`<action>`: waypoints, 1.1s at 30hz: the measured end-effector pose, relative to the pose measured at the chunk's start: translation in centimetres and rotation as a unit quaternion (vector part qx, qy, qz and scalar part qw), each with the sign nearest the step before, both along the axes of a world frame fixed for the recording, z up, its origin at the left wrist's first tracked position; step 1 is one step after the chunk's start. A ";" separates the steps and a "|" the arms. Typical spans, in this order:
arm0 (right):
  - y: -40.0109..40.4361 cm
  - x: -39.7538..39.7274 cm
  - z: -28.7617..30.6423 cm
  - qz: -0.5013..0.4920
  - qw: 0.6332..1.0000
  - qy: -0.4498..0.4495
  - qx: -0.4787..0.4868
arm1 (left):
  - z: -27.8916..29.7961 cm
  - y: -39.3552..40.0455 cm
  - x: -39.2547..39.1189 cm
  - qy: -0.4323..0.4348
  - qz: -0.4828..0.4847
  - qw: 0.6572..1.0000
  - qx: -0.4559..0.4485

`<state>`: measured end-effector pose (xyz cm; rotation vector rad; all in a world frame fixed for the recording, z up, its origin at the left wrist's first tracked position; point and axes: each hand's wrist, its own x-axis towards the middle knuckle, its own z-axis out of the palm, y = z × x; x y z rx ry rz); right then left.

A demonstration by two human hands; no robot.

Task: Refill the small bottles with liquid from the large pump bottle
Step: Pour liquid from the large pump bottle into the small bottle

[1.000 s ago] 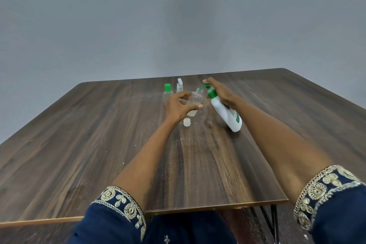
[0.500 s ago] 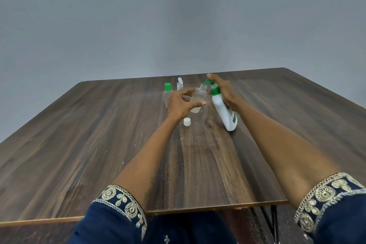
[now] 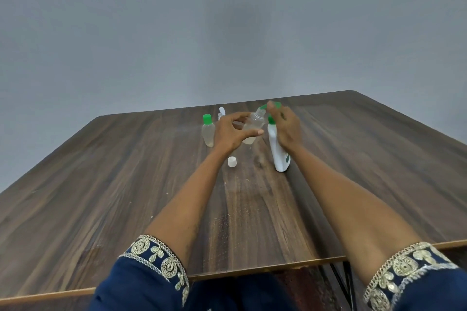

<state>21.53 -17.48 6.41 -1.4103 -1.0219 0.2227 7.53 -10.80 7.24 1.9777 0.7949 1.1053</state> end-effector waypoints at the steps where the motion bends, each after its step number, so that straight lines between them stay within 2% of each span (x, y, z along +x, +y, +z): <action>1: -0.4 -0.1 -0.6 -0.002 0.999 -0.028 0.021 | 0.1 -0.1 0.2 0.001 -0.001 1.000 0.000; 6: -1.4 0.8 -2.4 0.005 0.991 -0.111 0.077 | 0.2 -0.9 1.0 0.005 -0.020 1.000 0.013; 14: -2.1 1.5 -2.7 0.063 0.981 -0.170 0.075 | -0.2 -0.8 1.1 0.003 -0.004 1.000 0.023; 24: -1.3 2.3 -3.3 0.043 0.978 -0.202 0.036 | 0.5 0.1 0.4 -0.009 0.035 0.999 0.004; 33: -0.5 2.4 -1.9 0.094 0.961 -0.260 -0.012 | 0.1 1.6 -0.6 -0.012 0.047 0.999 -0.006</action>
